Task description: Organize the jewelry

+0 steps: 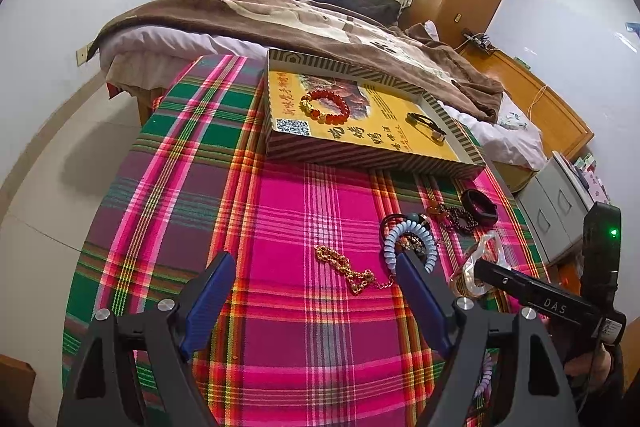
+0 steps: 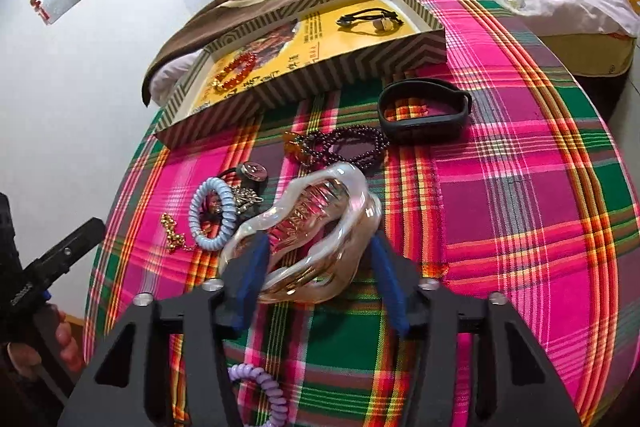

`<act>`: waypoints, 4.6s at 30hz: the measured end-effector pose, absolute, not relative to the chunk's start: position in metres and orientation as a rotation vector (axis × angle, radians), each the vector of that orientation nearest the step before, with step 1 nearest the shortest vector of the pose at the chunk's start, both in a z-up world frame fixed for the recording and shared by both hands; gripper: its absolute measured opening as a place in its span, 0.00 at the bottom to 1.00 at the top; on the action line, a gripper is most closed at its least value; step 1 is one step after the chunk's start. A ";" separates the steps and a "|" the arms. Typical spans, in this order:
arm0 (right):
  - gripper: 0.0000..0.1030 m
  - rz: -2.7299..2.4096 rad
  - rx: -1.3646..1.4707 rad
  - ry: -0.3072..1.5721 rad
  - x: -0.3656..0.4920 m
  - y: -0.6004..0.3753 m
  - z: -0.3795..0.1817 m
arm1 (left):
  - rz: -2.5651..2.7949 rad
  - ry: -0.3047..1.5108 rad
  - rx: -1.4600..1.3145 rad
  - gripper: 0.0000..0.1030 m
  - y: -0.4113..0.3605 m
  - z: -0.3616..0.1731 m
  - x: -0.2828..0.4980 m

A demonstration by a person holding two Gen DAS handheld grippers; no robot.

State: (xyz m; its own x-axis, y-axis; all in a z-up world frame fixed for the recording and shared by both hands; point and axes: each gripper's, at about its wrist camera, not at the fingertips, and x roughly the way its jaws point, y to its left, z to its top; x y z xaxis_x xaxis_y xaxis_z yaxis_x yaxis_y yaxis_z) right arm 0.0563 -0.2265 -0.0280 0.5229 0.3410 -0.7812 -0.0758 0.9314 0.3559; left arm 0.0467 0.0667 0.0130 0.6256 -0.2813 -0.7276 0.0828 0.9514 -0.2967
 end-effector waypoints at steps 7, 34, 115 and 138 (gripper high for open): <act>0.13 0.264 0.236 0.967 0.054 -0.225 -0.020 | -0.217 0.885 -0.242 0.79 0.062 0.009 0.049; 0.12 0.216 0.194 0.836 0.038 -0.261 0.007 | -0.169 1.002 -0.087 0.79 0.029 -0.019 0.069; 0.12 0.262 0.196 0.758 0.137 -0.253 0.060 | -0.285 0.743 -0.036 0.06 0.032 0.084 0.145; 0.12 0.262 0.198 0.771 0.135 -0.247 0.049 | -0.266 1.003 0.067 0.33 0.011 -0.023 0.115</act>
